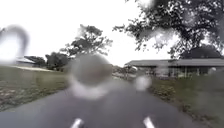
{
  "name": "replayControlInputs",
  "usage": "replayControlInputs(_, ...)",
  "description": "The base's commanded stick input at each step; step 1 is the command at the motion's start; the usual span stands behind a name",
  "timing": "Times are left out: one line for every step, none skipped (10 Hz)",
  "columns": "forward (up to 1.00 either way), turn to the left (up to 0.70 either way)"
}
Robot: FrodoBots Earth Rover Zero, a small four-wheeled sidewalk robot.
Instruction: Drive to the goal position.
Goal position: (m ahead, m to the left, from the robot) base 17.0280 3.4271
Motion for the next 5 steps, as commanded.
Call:
replayControlInputs(0.70,0.00)
replayControlInputs(0.70,0.00)
replayControlInputs(0.70,0.00)
replayControlInputs(0.70,0.00)
replayControlInputs(0.70,0.00)
